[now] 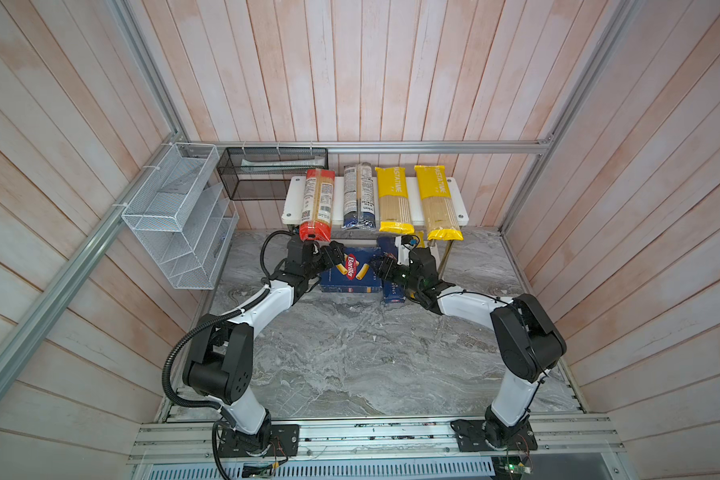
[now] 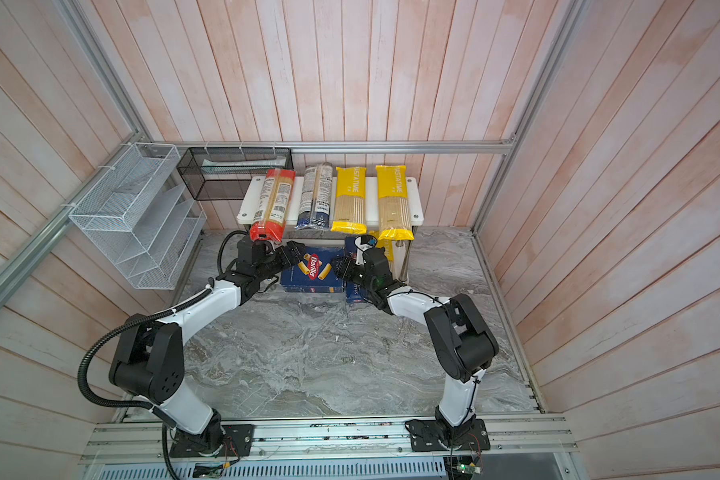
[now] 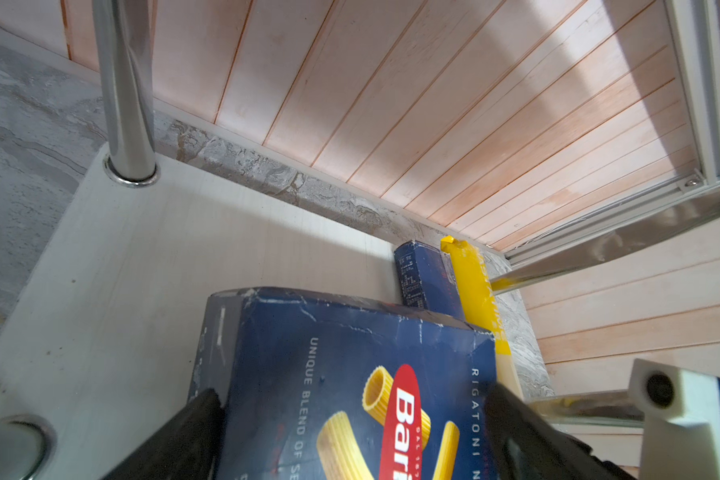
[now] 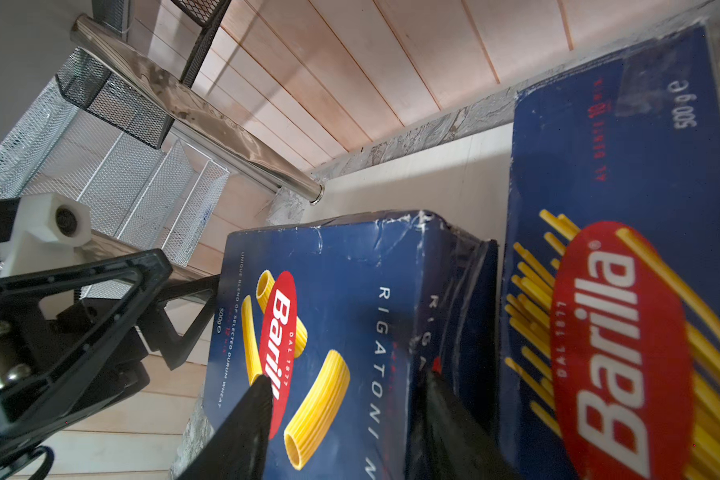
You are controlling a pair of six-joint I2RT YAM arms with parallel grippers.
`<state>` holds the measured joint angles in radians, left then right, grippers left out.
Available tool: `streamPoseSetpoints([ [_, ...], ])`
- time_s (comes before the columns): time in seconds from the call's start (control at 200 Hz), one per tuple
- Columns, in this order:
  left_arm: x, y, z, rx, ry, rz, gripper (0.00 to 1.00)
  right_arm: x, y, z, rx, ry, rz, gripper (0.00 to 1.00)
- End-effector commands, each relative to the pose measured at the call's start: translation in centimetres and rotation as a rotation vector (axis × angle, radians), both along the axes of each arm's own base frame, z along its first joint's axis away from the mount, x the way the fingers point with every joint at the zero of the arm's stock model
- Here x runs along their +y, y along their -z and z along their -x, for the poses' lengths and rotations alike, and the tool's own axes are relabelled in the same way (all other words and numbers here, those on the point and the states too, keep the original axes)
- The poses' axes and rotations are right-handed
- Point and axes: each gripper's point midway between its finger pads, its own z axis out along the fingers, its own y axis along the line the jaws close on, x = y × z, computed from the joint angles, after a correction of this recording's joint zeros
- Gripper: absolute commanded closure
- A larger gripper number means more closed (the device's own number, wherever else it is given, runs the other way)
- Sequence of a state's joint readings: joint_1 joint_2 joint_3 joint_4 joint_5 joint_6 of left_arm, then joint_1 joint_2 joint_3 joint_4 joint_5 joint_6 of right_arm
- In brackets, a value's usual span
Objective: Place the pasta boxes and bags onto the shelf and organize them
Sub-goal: 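Set the rigatoni box upright on the lower shelf beside the spaghetti box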
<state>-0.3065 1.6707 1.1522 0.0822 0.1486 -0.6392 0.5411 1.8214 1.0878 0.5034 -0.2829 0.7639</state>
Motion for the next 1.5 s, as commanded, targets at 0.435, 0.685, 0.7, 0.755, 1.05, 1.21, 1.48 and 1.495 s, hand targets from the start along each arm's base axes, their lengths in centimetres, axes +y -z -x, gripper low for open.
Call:
streamPoseSetpoints([
  [0.435, 3.3, 1.5, -0.9, 0.064, -0.063, -0.134, 0.00, 0.0, -1.9, -1.5, -0.064, -0.030, -0.021, 0.37],
  [0.685, 4.2, 2.2, 0.4, 0.083, -0.076, -0.172, 0.00, -0.7, -2.1, -1.1, -0.070, -0.024, 0.012, 0.36],
  [0.7, 4.2, 2.3, 0.5, 0.083, -0.076, -0.173, 0.00, -0.7, -2.1, -1.0, -0.070, -0.023, 0.015, 0.36],
  [0.755, 4.3, 2.4, 1.0, 0.086, -0.075, -0.178, 0.00, -1.1, -2.2, -0.7, -0.072, -0.020, 0.028, 0.36],
  [1.05, 5.4, 3.9, 3.4, 0.111, -0.083, -0.214, 0.00, -1.6, -1.9, 2.5, -0.051, -0.048, 0.075, 0.36],
  [1.21, 6.1, 4.2, 4.8, 0.114, -0.100, -0.220, 0.00, -1.3, -1.7, 4.7, -0.045, -0.077, 0.104, 0.36],
  [1.48, 8.0, 5.1, 8.5, 0.143, -0.141, -0.215, 0.00, 0.4, -3.4, 9.3, -0.068, -0.101, 0.110, 0.36],
  [1.495, 8.1, 5.0, 8.8, 0.142, -0.142, -0.213, 0.00, 0.5, -3.4, 9.6, -0.071, -0.103, 0.113, 0.36],
])
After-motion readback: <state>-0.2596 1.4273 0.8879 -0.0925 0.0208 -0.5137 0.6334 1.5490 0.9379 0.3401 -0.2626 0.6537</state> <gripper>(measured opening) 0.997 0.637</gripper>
